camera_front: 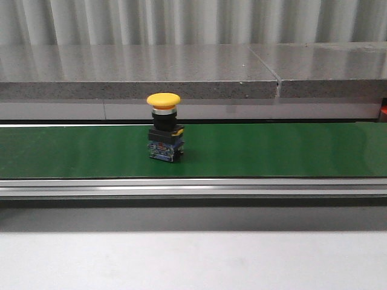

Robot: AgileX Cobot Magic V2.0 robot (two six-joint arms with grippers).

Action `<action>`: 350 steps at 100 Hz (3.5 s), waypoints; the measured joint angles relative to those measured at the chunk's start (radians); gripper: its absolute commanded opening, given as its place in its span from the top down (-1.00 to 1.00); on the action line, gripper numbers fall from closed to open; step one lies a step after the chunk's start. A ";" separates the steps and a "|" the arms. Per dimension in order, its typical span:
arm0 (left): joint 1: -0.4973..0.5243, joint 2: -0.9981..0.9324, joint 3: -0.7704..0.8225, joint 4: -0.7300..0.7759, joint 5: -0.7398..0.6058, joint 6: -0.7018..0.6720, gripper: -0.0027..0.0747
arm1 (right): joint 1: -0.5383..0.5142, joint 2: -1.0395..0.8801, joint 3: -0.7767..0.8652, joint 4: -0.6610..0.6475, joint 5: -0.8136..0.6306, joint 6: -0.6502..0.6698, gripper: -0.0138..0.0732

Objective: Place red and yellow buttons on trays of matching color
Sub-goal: 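Lower the red button into the red tray and release it, then move the right gripper to the belt's end and grasp the yellow button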

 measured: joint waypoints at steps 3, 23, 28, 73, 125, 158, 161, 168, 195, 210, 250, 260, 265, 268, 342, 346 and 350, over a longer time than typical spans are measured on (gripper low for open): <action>0.000 0.000 0.000 0.000 0.000 0.000 0.98 | -0.005 0.027 -0.020 0.000 0.008 0.000 0.55; 0.000 0.000 0.000 0.000 0.000 0.000 0.98 | -0.016 0.147 -0.116 0.008 0.028 0.000 0.55; 0.000 0.000 0.000 0.000 0.000 0.000 0.98 | -0.016 0.169 -0.131 0.022 0.028 0.000 0.55; 0.000 0.000 0.000 0.000 0.000 0.000 0.98 | -0.003 0.310 -0.168 0.046 0.006 0.000 0.55; 0.000 0.000 0.000 0.000 0.000 0.000 0.98 | -0.003 0.355 -0.168 0.046 -0.008 -0.001 0.00; 0.000 0.000 0.000 0.000 0.000 0.000 0.98 | -0.003 0.358 -0.172 0.049 -0.025 -0.001 -0.59; 0.000 0.000 0.000 0.000 0.000 0.000 0.98 | -0.003 0.358 -0.172 0.049 -0.027 -0.001 -0.59; 0.000 0.000 0.000 0.000 0.000 0.000 0.98 | -0.003 0.356 -0.172 0.049 -0.031 -0.001 -0.59; 0.000 0.000 0.000 0.000 0.000 0.000 0.98 | -0.004 0.246 -0.172 0.049 -0.018 -0.001 -0.59; 0.000 0.000 0.000 0.000 0.000 0.000 0.98 | 0.002 0.149 -0.174 0.049 0.023 -0.012 -0.59; 0.000 0.000 0.000 0.000 0.000 0.000 0.98 | 0.142 -0.136 -0.085 0.049 0.191 -0.090 -0.59; 0.000 0.000 0.000 0.000 0.000 0.000 0.98 | 0.185 -0.235 0.027 0.050 0.206 -0.105 -0.58; 0.000 0.000 0.000 0.000 0.000 0.000 0.98 | 0.201 -0.287 0.089 0.050 0.214 -0.109 -0.58; 0.000 0.000 0.000 0.000 0.000 0.000 0.98 | 0.209 -0.316 0.126 0.050 0.217 -0.109 -0.58; 0.000 0.000 0.000 0.000 0.000 0.000 0.98 | 0.500 -0.654 0.691 0.050 0.291 -0.156 -0.58; 0.000 0.000 0.000 0.000 0.000 0.000 0.98 | 0.518 -0.645 0.691 0.050 0.291 -0.158 -0.58; 0.000 0.000 0.000 0.000 0.000 0.000 0.98 | 0.530 -0.631 0.691 0.050 0.289 -0.160 -0.58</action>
